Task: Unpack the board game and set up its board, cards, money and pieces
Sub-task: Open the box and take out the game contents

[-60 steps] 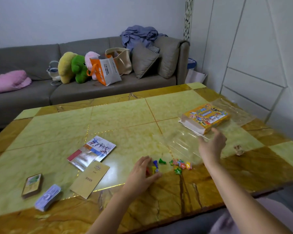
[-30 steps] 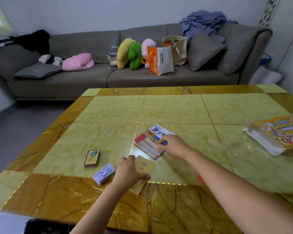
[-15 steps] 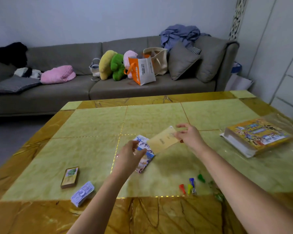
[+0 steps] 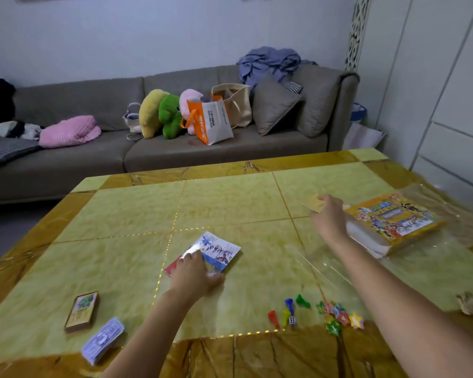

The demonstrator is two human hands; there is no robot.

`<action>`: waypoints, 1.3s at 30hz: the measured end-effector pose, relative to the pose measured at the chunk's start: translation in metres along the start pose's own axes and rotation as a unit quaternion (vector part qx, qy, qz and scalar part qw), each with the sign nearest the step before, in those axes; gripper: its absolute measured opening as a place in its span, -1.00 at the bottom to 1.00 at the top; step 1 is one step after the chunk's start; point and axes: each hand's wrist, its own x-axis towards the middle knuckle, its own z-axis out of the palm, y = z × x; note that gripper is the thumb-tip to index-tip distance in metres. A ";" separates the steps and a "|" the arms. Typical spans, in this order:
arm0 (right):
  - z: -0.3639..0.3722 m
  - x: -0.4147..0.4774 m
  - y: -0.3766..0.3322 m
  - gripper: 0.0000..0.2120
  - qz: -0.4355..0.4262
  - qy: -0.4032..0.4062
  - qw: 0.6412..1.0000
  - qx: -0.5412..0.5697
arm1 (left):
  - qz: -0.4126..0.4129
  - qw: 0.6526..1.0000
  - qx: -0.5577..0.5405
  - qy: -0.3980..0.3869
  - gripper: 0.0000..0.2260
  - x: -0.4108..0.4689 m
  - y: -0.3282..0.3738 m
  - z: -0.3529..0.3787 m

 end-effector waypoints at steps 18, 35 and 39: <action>0.002 -0.102 -0.100 -0.46 -0.196 -0.210 0.930 0.228 | 0.043 0.820 -0.536 0.196 -0.78 -0.062 0.018 -0.129; -0.042 -0.106 -0.140 -0.89 -0.201 -0.154 0.936 0.243 | 0.160 0.824 -0.523 0.145 -0.26 -0.070 0.052 -0.103; -0.061 -0.098 -0.166 -0.81 -0.138 -0.227 0.909 0.320 | 0.145 0.904 -0.350 0.196 -0.28 -0.071 0.052 -0.106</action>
